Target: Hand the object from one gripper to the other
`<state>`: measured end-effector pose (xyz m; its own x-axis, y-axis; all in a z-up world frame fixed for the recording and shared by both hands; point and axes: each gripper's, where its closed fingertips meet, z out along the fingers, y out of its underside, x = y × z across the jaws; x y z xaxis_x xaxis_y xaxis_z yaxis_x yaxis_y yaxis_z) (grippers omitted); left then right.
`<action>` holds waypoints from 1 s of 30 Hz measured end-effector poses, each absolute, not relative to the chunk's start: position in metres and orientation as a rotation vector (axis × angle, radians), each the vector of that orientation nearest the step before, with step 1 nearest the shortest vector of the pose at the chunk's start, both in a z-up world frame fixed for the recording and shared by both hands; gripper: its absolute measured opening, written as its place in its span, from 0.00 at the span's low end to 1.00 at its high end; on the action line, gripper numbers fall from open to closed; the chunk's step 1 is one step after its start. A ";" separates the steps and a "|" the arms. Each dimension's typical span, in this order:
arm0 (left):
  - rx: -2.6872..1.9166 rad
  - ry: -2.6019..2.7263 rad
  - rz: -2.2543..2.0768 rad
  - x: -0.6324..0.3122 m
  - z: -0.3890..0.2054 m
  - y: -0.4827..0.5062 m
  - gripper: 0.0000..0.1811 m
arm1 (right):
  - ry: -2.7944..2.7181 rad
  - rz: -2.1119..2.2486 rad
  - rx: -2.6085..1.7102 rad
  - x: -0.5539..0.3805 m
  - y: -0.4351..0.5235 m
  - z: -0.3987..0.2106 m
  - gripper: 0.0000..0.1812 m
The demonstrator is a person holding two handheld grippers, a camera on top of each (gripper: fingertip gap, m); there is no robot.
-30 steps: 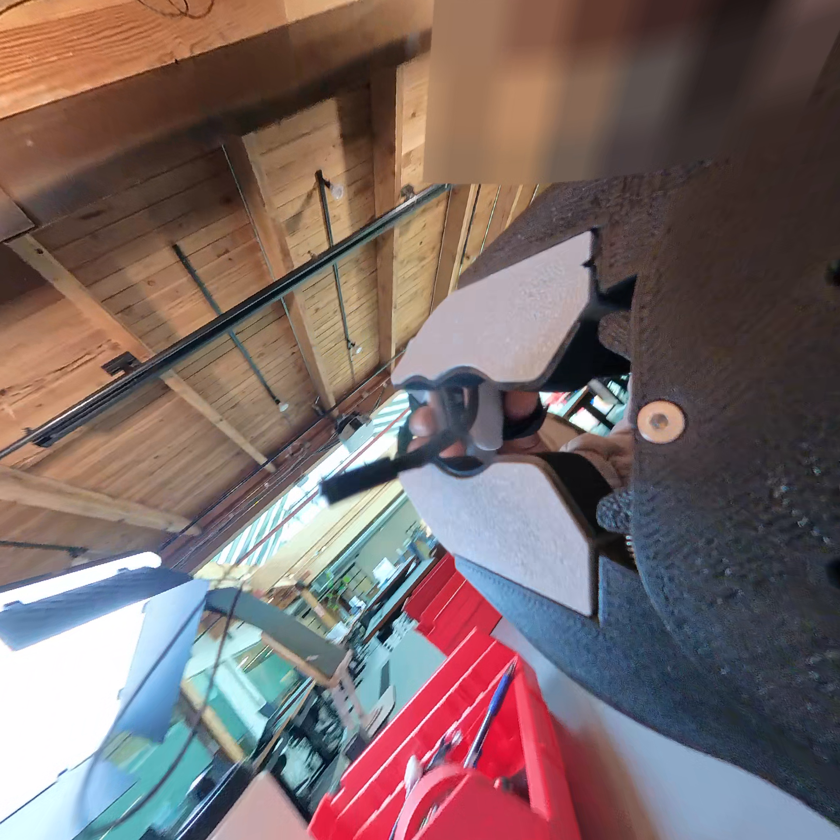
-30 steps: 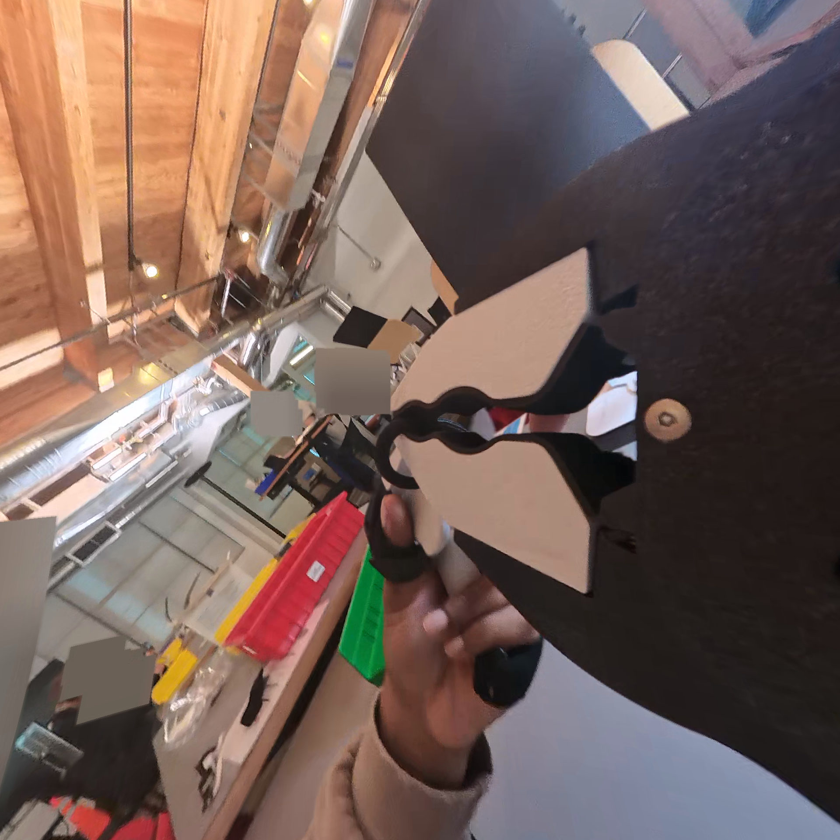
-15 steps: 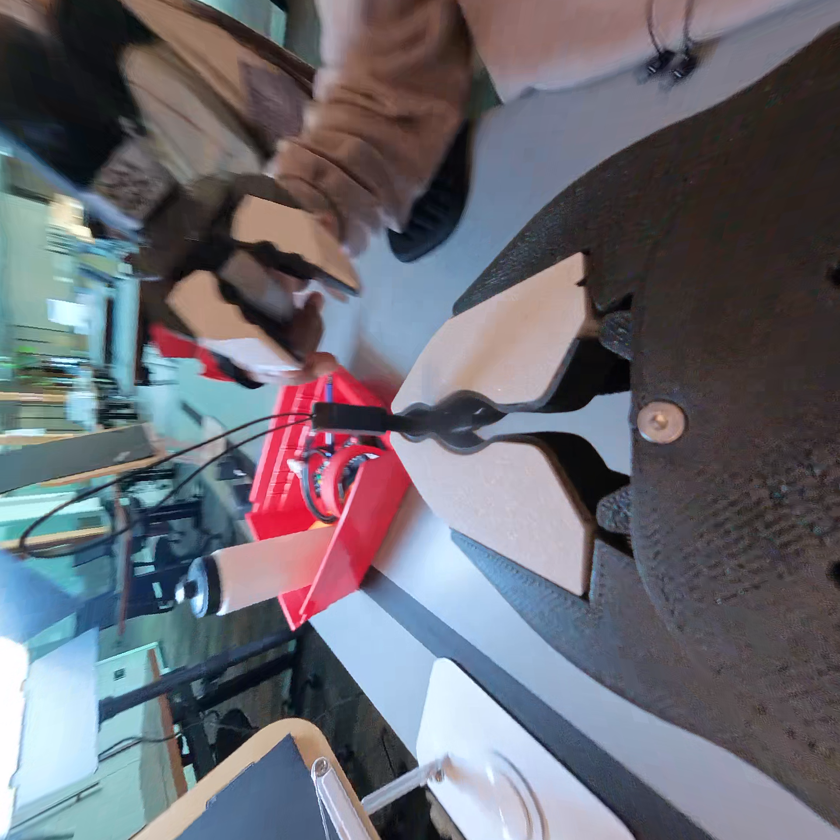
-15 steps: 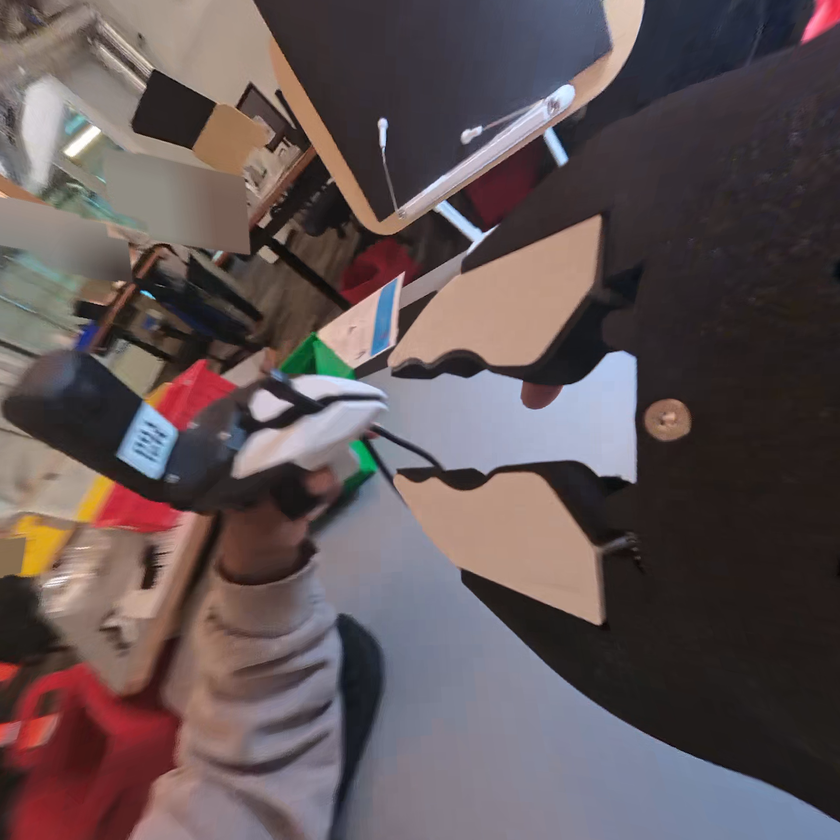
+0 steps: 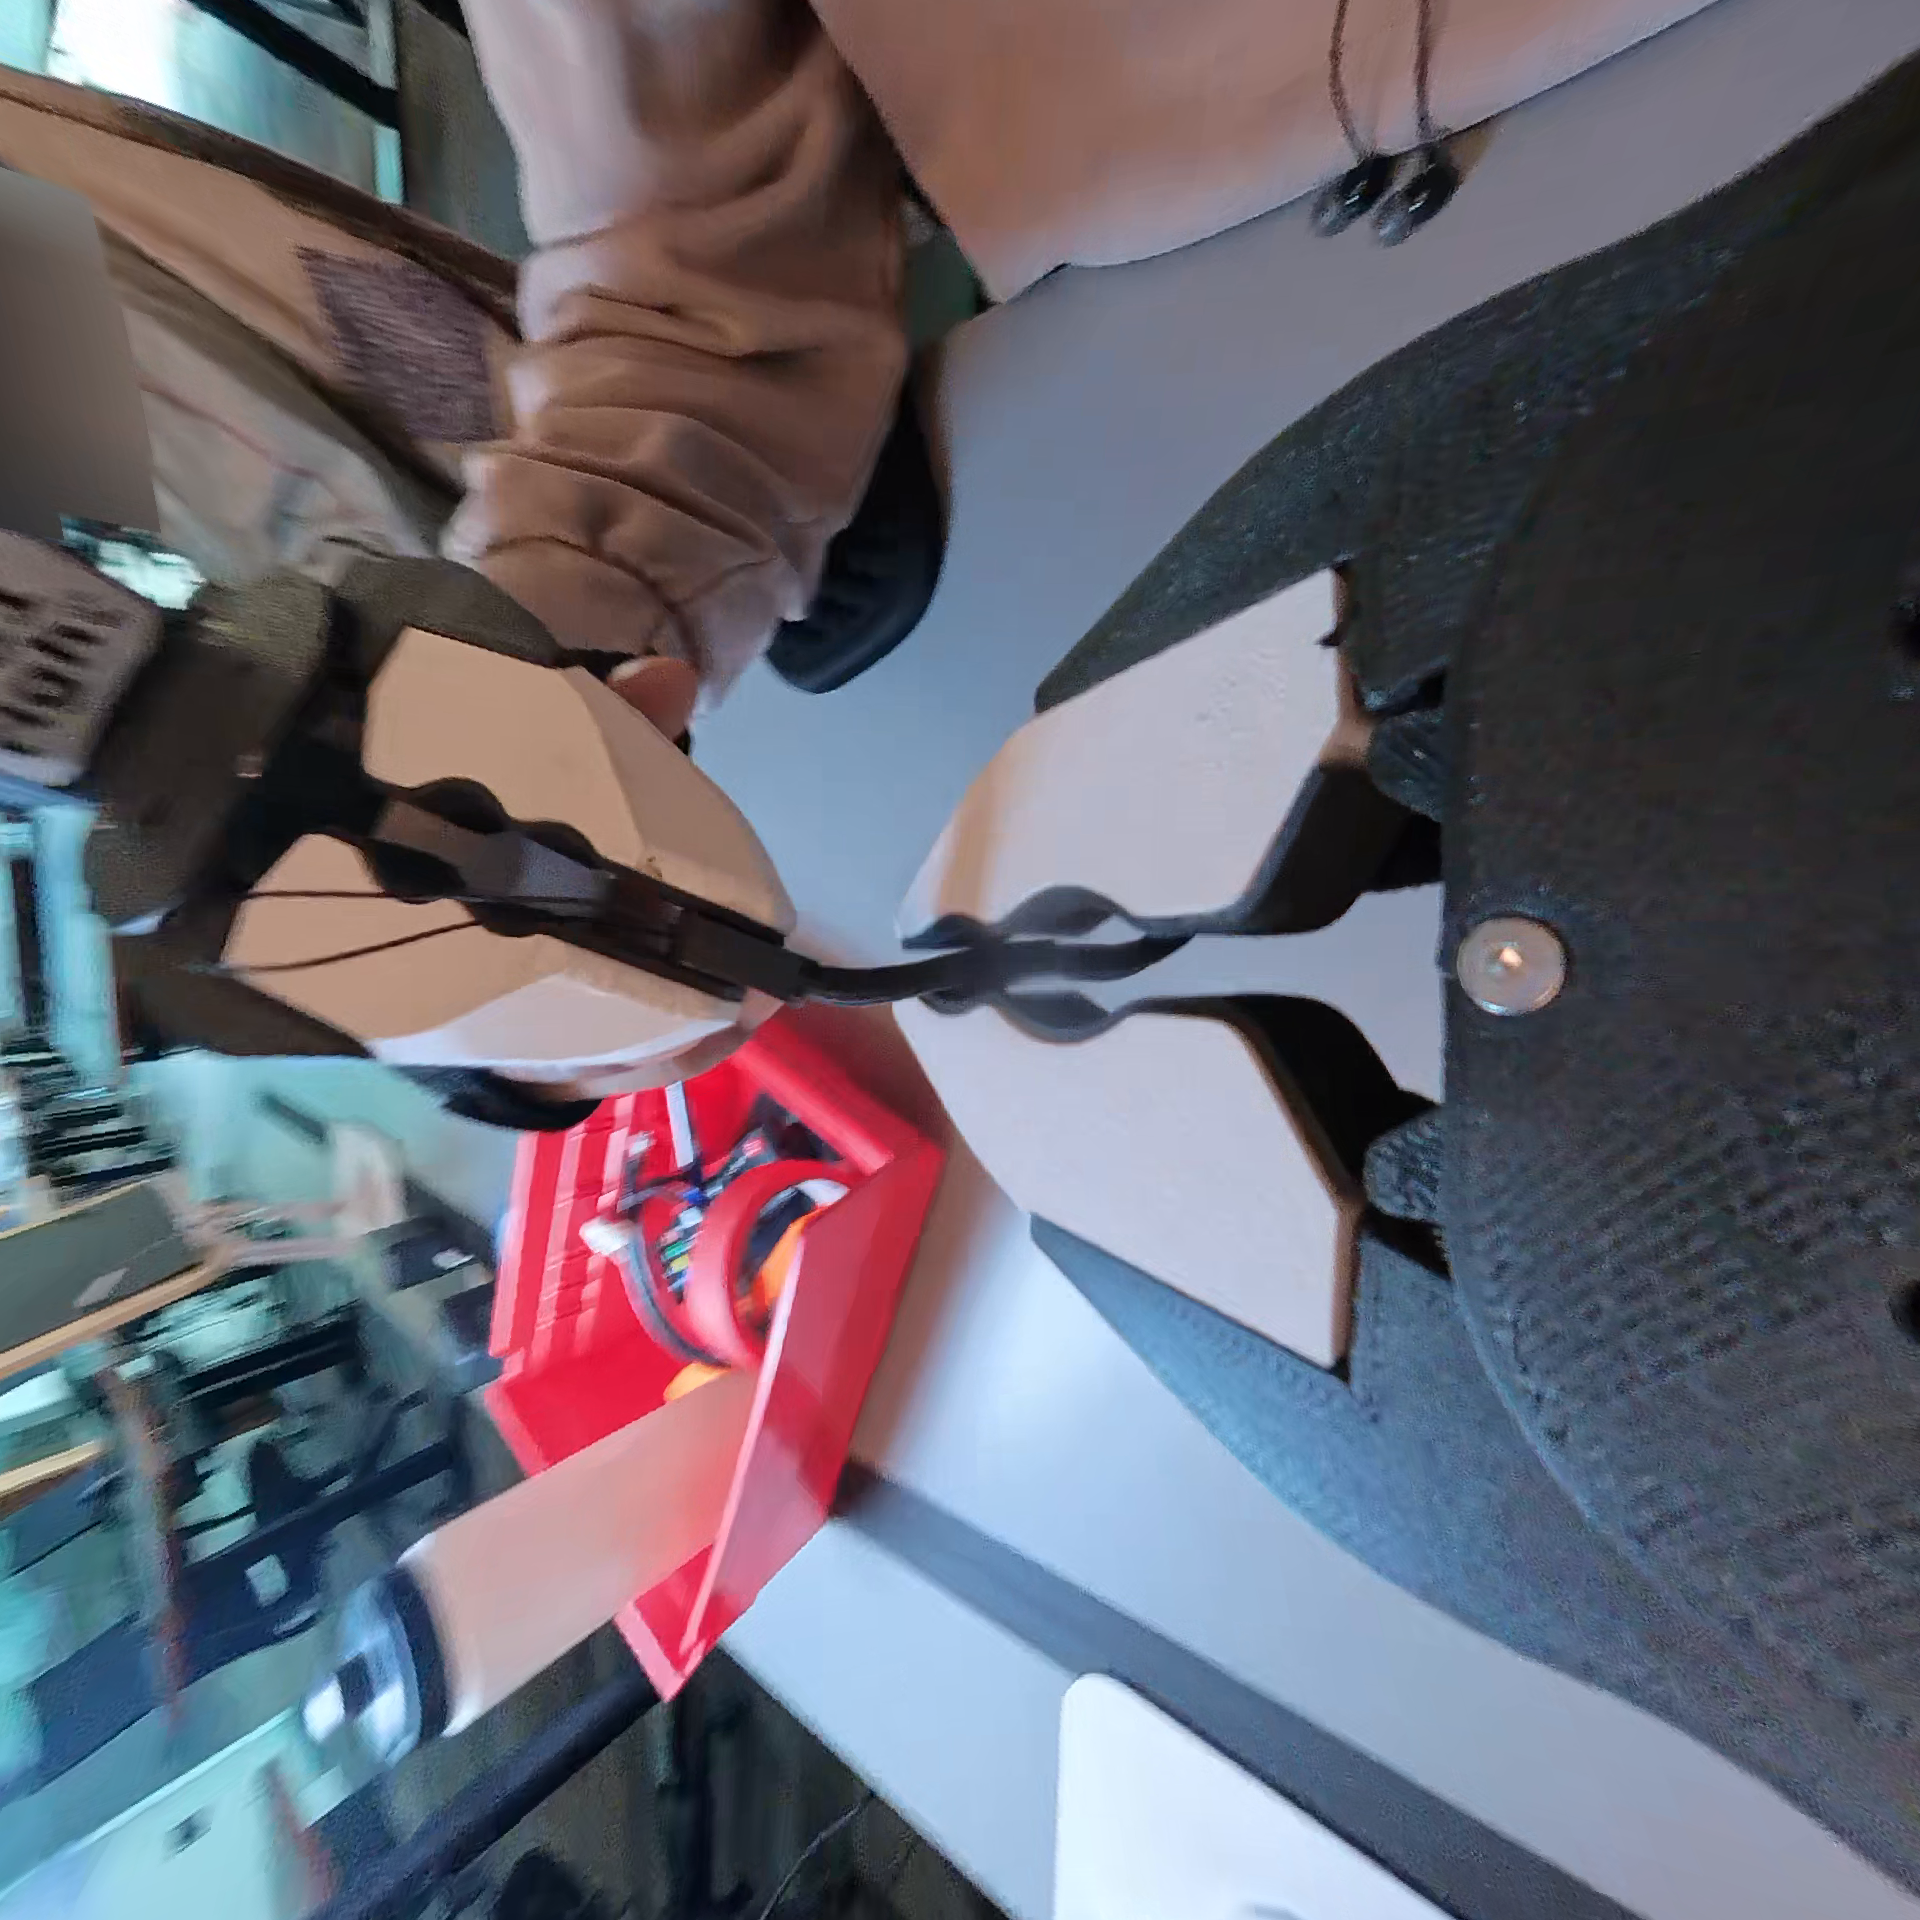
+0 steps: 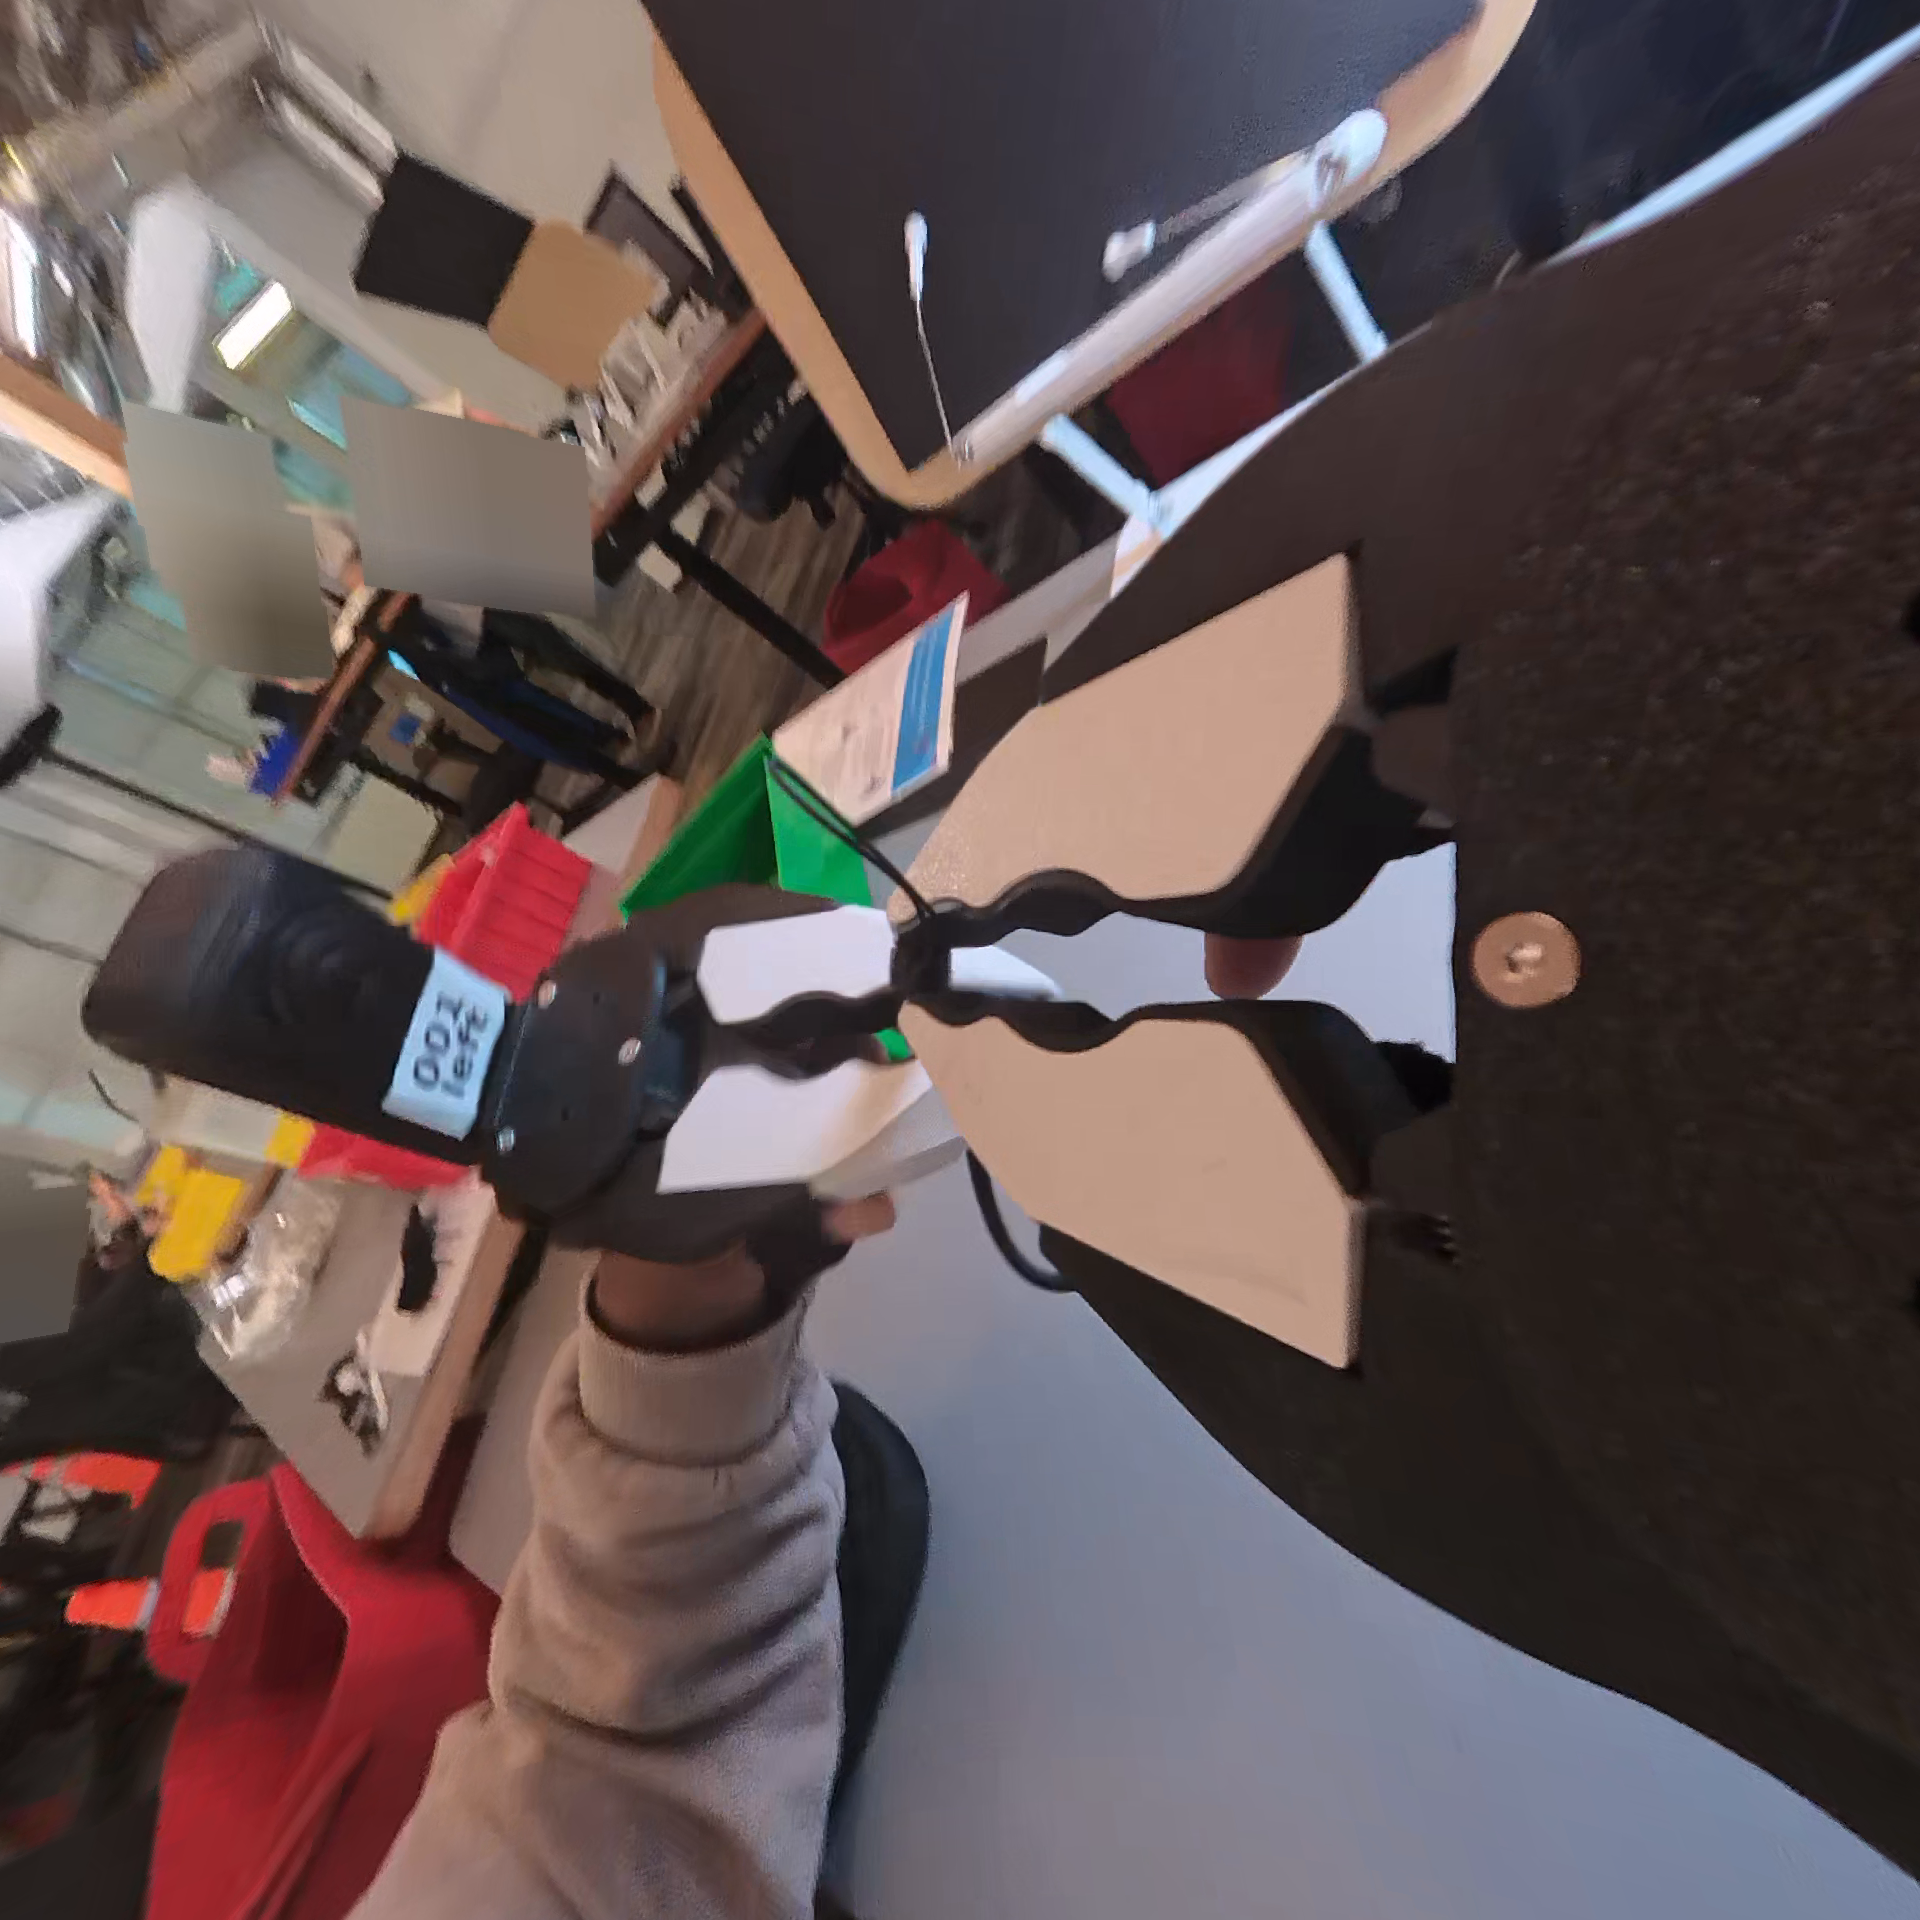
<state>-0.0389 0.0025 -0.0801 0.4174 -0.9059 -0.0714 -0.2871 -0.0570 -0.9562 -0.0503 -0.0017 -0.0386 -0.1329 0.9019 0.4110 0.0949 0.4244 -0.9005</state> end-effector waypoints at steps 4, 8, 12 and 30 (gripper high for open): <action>-1.439 0.849 -0.789 -0.067 -0.031 0.008 0.18 | -1.340 0.687 -0.887 -0.036 0.033 -0.010 0.04; -1.439 0.753 -1.118 -0.062 -0.019 -0.004 0.16 | -1.136 0.626 -0.775 -0.024 0.042 0.020 0.04; -1.295 0.515 -1.598 -0.044 -0.005 -0.008 0.27 | -1.039 0.687 -0.633 -0.023 0.021 0.036 0.04; -1.143 0.377 -1.533 -0.074 0.020 -0.005 0.07 | -1.277 0.778 -0.611 -0.063 -0.014 -0.010 0.08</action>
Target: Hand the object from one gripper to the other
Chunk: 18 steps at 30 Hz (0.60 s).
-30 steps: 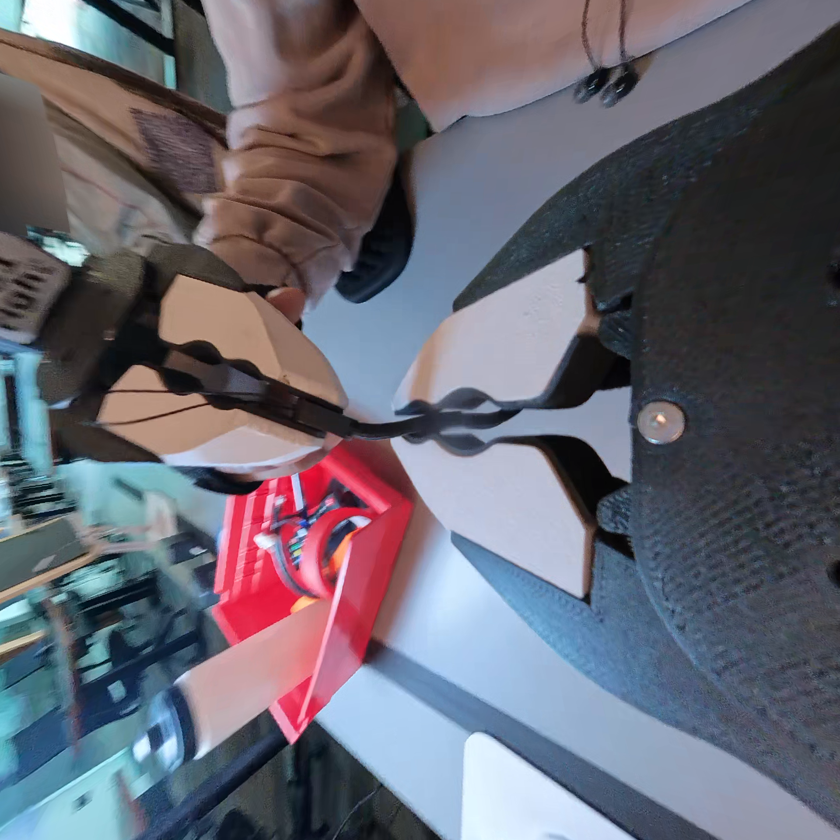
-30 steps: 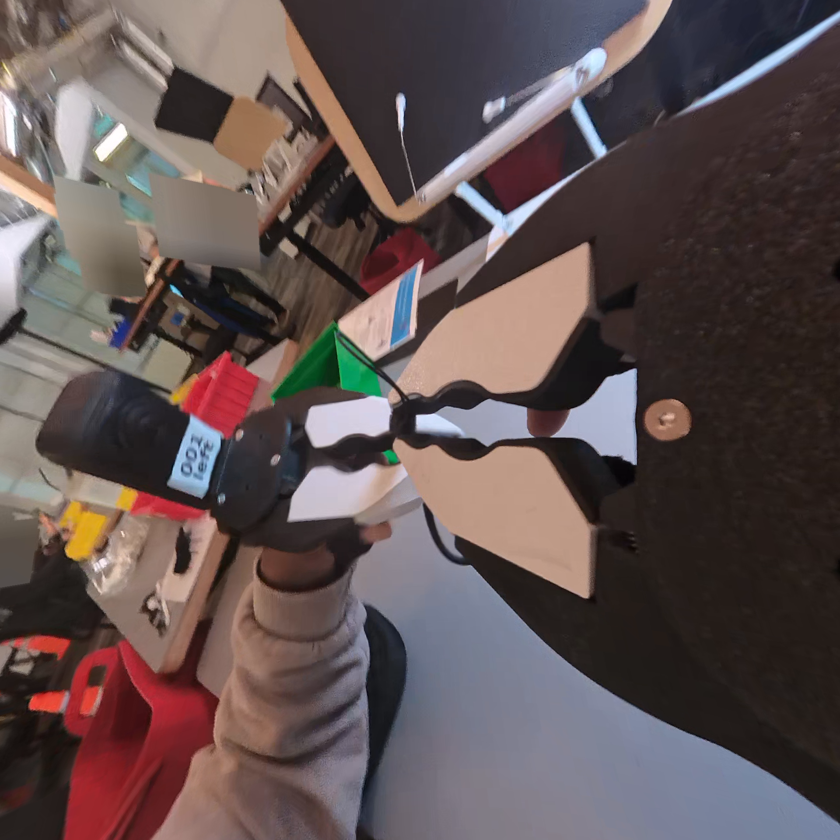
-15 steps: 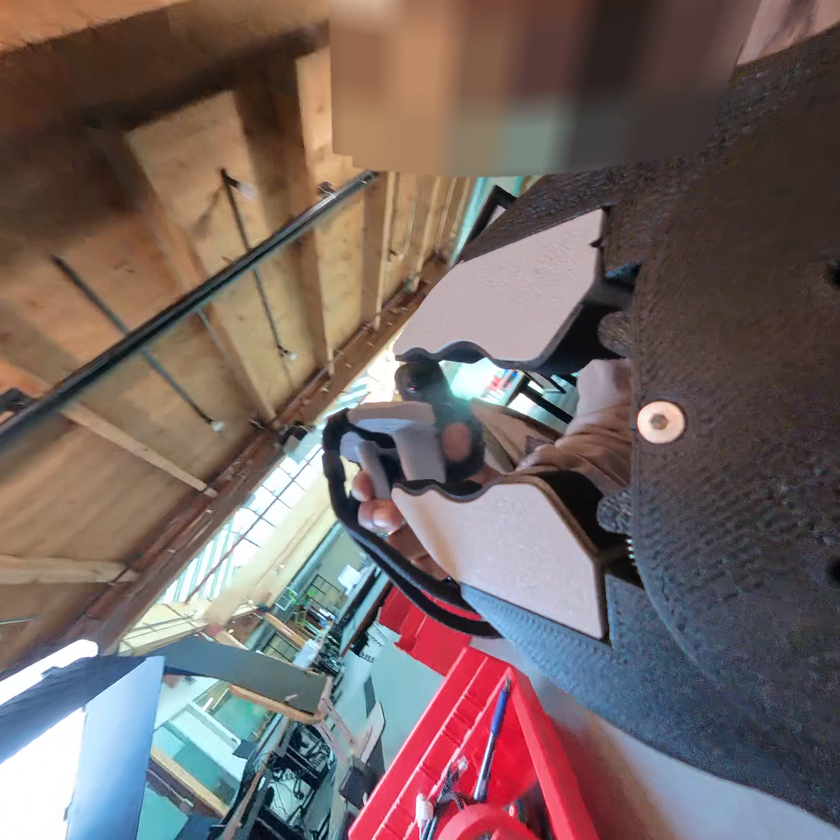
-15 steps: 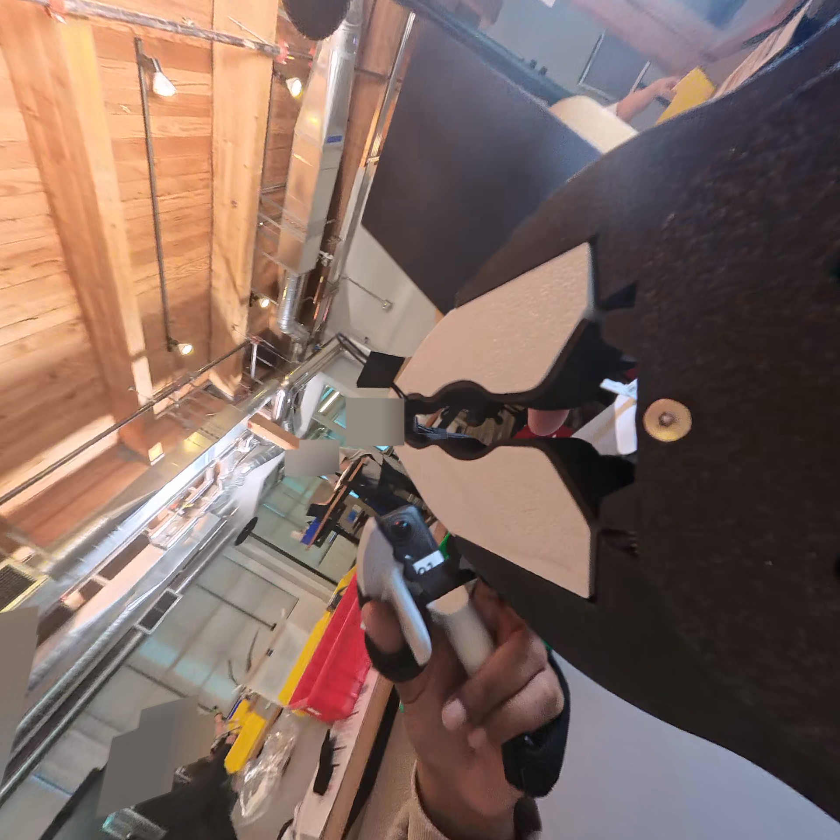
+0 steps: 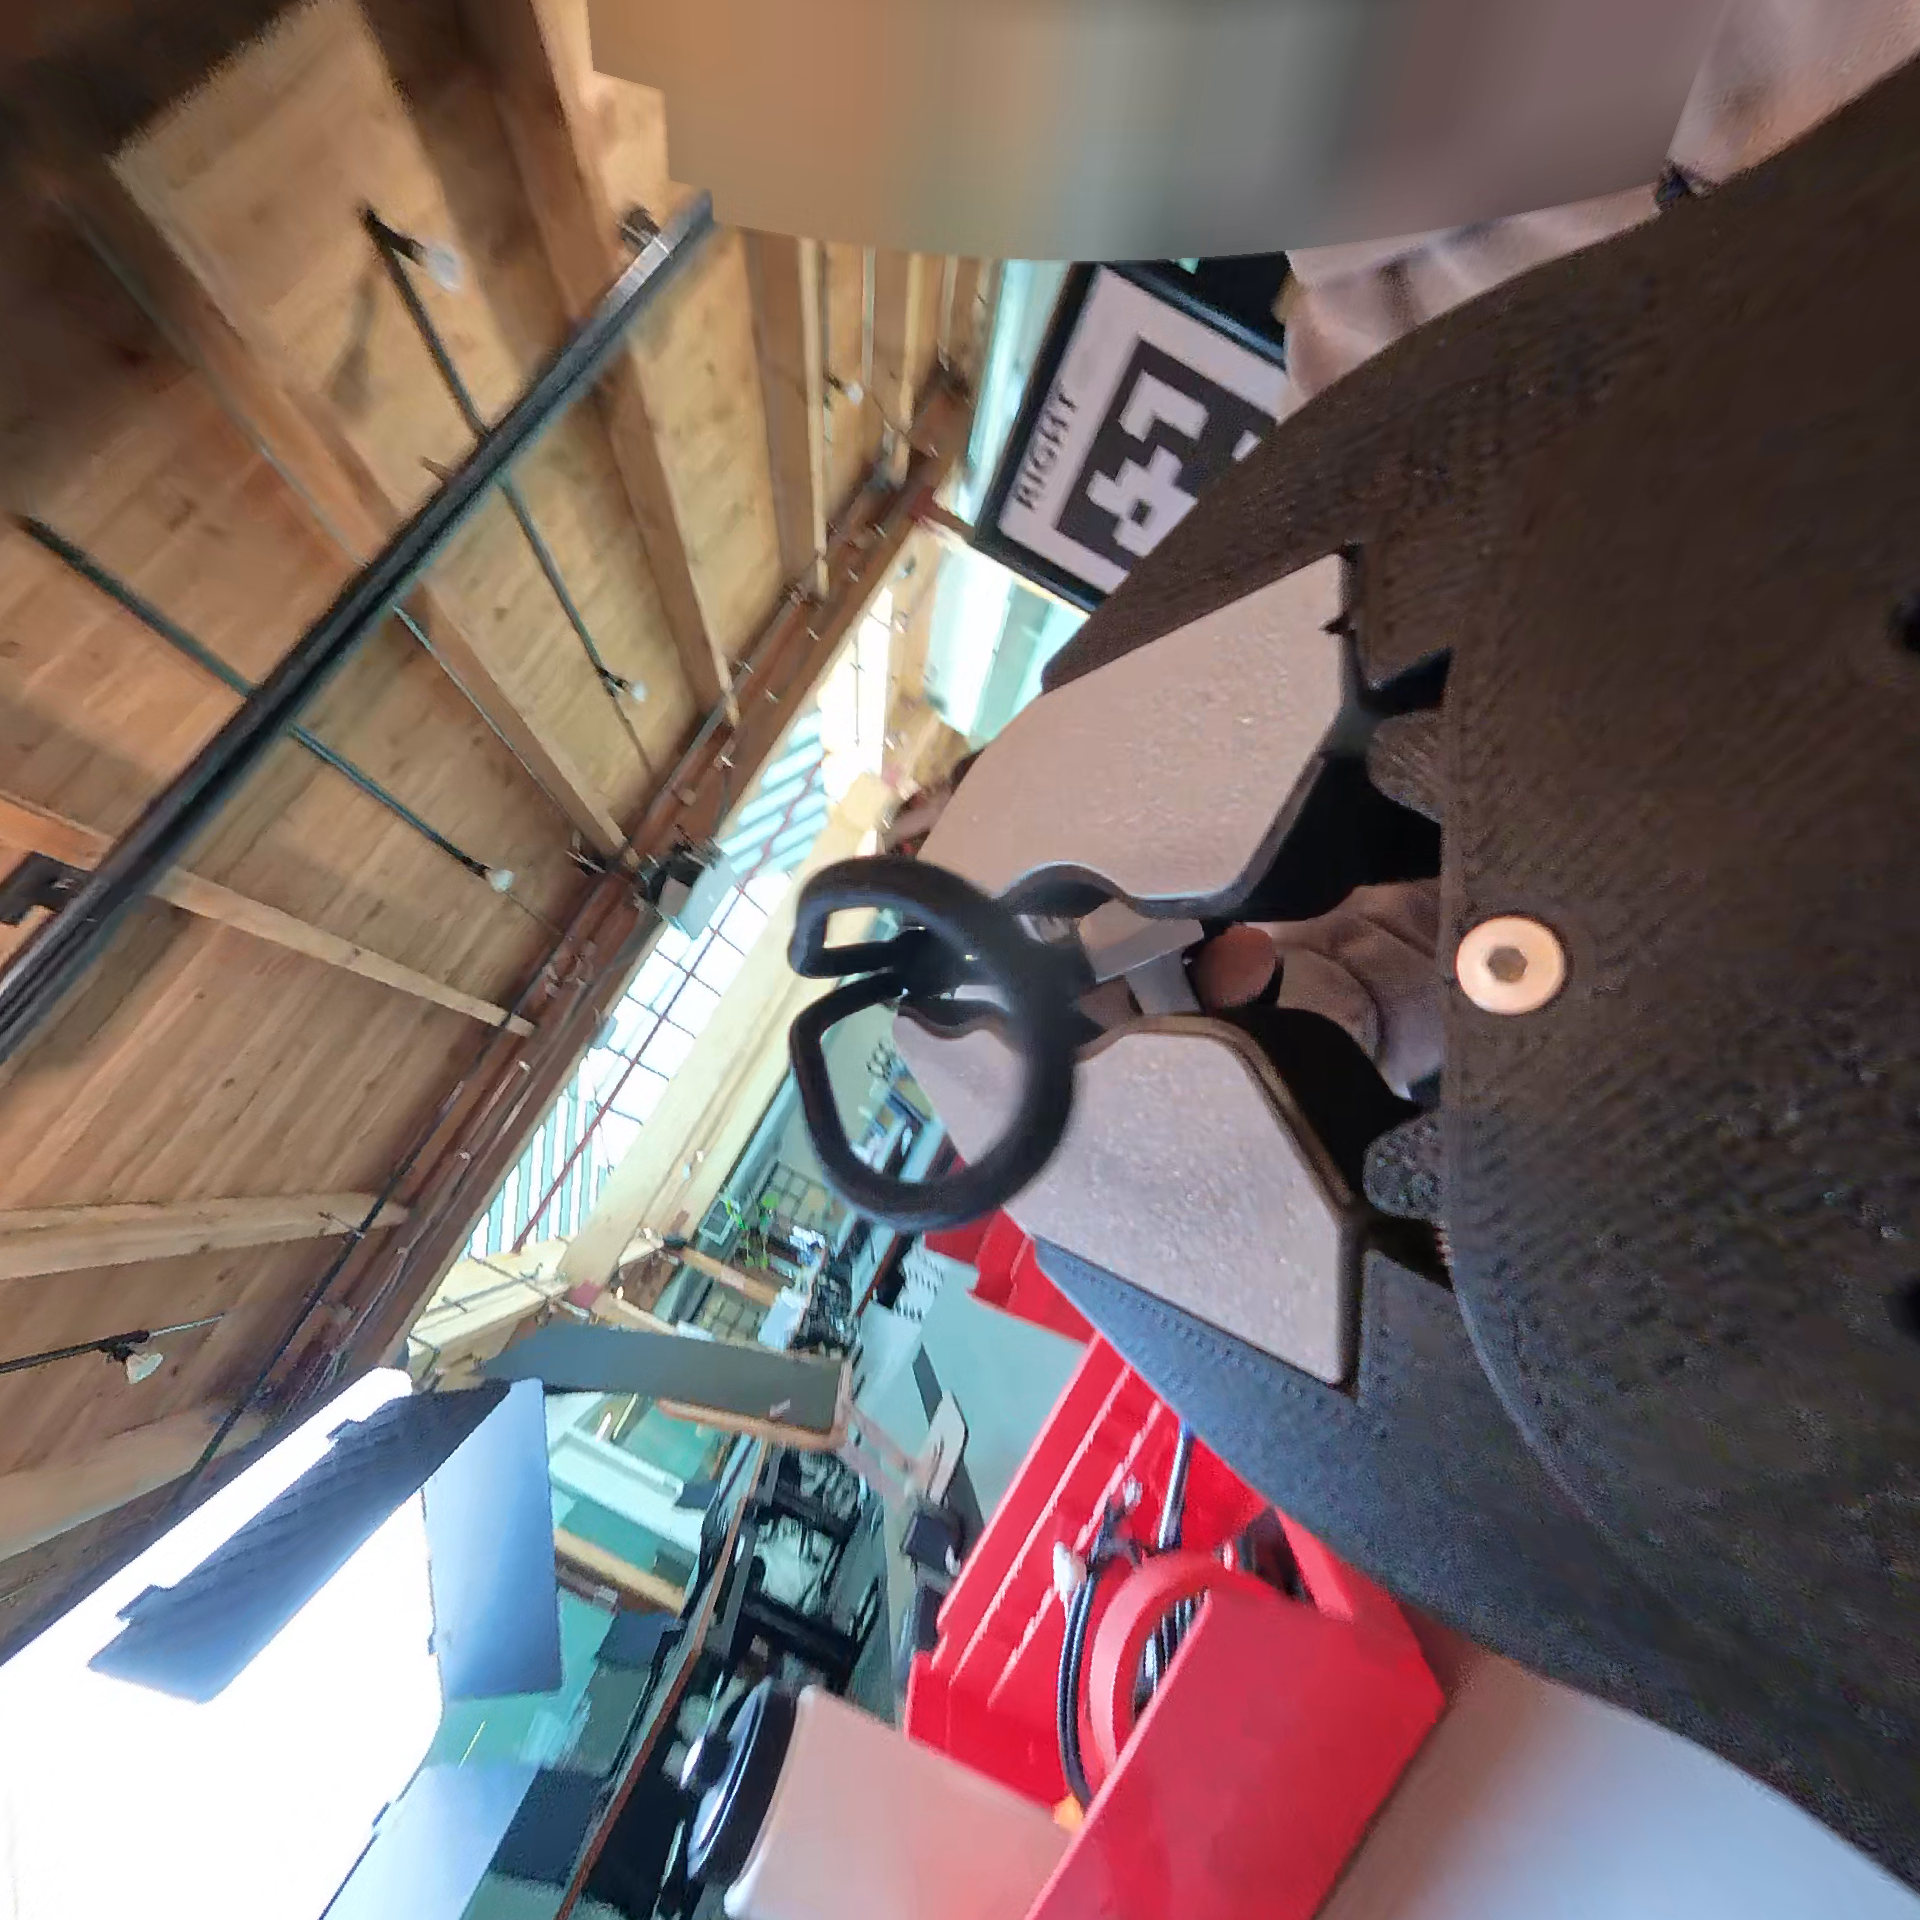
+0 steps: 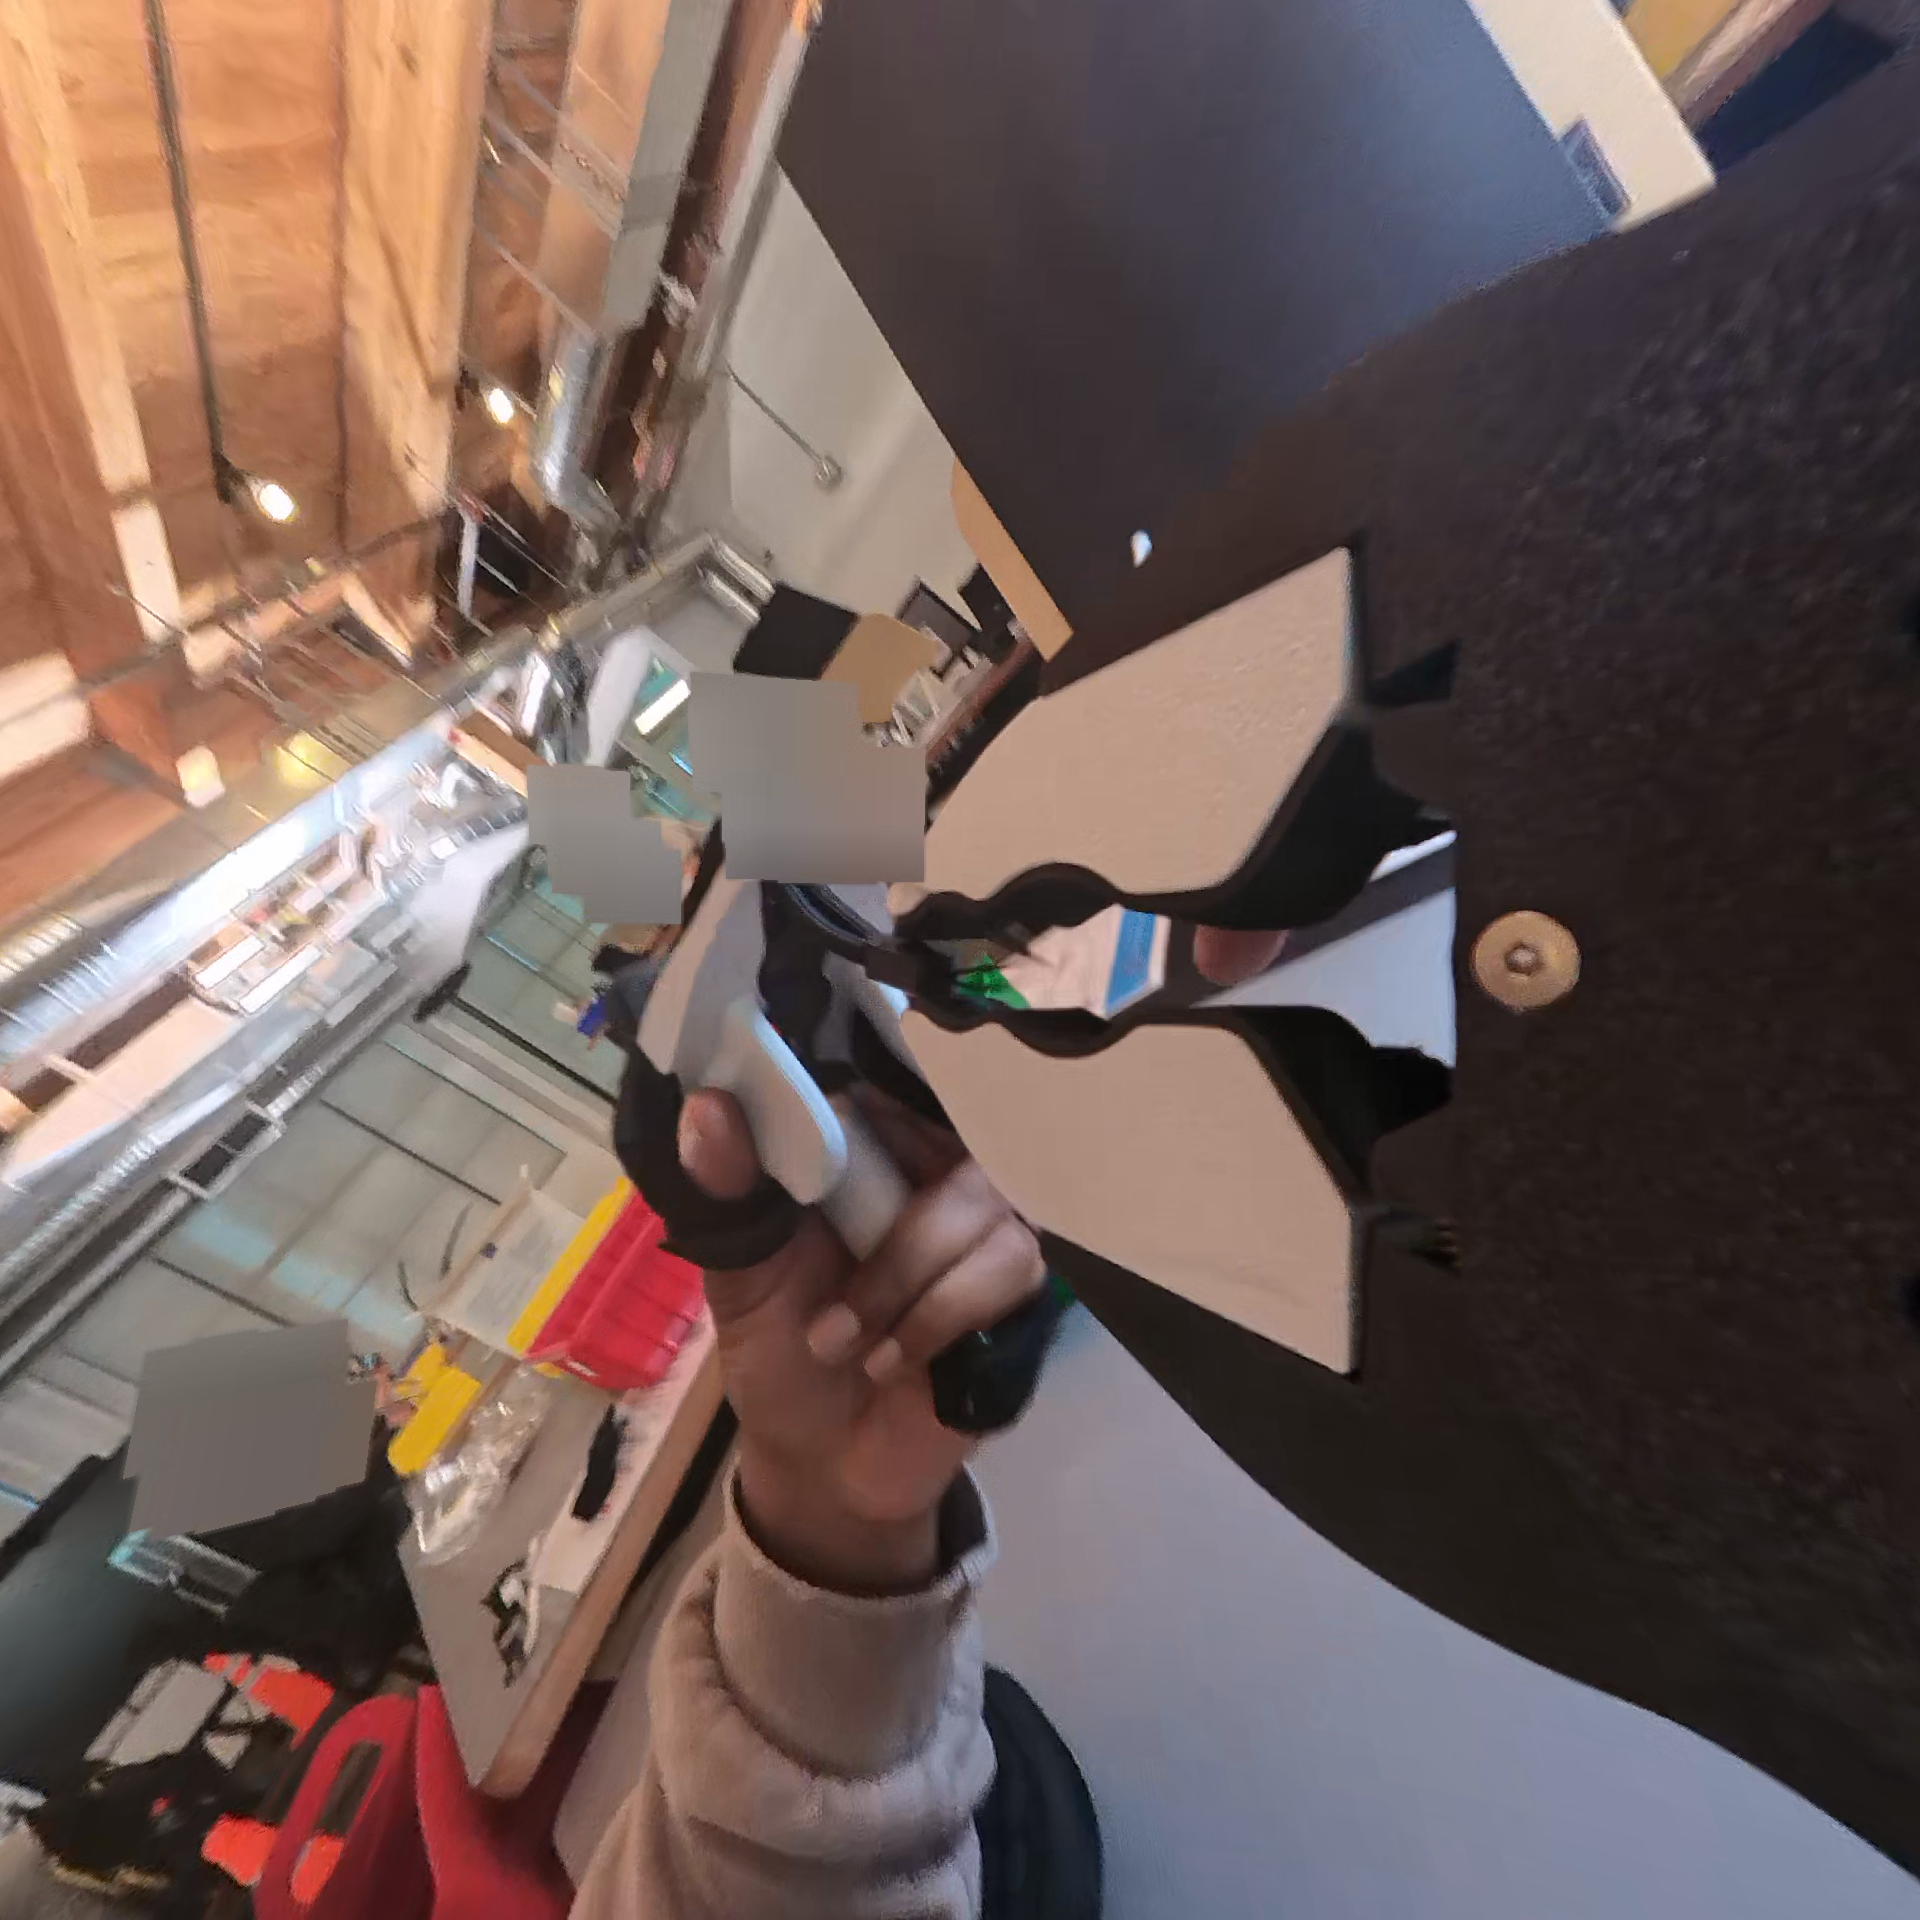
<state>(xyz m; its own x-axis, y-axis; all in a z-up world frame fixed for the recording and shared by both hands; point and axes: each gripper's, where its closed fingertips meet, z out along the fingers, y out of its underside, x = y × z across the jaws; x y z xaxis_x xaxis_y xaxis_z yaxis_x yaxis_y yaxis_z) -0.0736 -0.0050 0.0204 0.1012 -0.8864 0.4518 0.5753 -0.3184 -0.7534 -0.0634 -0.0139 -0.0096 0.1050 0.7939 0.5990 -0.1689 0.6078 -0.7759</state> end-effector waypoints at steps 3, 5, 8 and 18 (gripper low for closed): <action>-1.191 0.471 -1.303 -0.084 0.022 -0.003 0.07 | -1.361 0.841 -0.703 -0.059 -0.009 -0.016 0.16; -1.219 0.526 -1.139 -0.096 0.024 -0.001 0.07 | -1.365 0.868 -0.734 -0.050 -0.003 -0.011 0.18; -1.319 0.643 -0.944 -0.102 0.018 -0.002 0.07 | -1.308 0.848 -0.732 -0.036 0.005 0.003 0.16; -1.503 1.151 -0.230 -0.055 -0.061 0.004 0.07 | -1.487 0.790 -0.863 -0.058 -0.009 -0.027 0.13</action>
